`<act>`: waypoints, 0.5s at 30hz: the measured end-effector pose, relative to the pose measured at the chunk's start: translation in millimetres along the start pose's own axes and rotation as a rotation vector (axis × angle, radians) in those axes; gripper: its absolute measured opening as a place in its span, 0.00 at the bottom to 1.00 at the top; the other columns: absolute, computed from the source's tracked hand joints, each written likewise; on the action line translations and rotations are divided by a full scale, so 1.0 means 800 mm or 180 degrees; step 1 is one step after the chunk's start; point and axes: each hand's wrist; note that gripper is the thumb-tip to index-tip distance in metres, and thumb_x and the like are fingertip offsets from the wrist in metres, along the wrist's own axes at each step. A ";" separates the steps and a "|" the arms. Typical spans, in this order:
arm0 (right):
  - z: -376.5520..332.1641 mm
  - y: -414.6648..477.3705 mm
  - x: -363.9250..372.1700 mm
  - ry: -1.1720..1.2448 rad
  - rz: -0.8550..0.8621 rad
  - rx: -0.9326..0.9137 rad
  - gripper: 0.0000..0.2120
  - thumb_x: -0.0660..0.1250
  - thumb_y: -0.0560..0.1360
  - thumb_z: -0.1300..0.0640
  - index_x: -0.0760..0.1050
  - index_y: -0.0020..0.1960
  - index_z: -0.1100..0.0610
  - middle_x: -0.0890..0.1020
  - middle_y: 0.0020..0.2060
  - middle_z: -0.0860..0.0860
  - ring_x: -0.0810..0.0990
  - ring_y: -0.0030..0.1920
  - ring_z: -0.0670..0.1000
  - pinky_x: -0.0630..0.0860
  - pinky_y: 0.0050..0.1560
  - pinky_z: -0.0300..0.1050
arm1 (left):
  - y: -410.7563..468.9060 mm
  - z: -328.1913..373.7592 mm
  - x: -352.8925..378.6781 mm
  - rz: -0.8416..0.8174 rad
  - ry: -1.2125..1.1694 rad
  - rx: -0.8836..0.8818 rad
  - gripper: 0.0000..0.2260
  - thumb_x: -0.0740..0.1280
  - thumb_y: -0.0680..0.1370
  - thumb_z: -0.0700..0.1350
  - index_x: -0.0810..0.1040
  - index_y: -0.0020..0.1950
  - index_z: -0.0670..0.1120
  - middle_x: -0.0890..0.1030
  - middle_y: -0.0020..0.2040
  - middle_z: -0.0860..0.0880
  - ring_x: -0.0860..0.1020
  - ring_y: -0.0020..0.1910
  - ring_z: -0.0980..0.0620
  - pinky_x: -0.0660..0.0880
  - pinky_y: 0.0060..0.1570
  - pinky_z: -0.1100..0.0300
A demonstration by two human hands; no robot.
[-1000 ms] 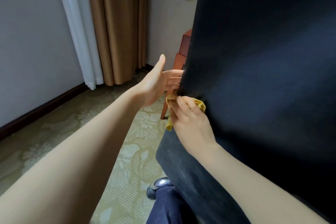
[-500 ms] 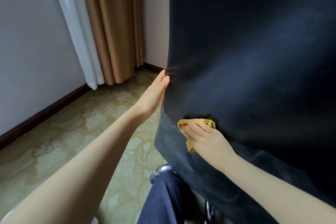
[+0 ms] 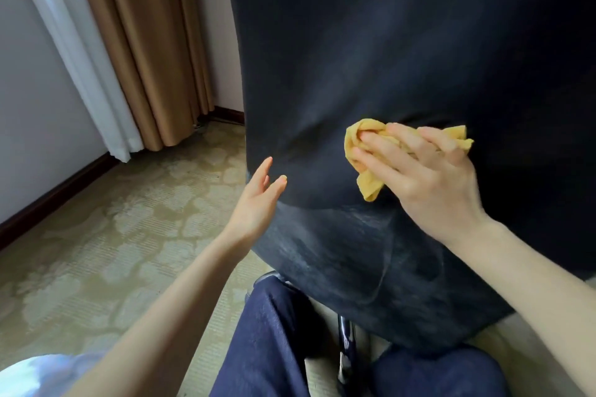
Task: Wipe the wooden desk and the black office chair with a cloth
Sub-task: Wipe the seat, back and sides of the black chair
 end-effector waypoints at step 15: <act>-0.065 0.025 0.050 -0.0048 -0.0127 0.0323 0.18 0.60 0.77 0.57 0.75 0.65 0.49 0.77 0.63 0.45 0.76 0.63 0.49 0.62 0.63 0.47 | -0.024 -0.014 0.046 -0.0071 0.0048 -0.0144 0.25 0.59 0.80 0.38 0.59 0.75 0.54 0.62 0.74 0.56 0.60 0.73 0.57 0.58 0.66 0.64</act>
Point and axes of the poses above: each hand's wrist, its own y-axis towards the middle knuckle, its own x-axis out of the palm, z = x × y
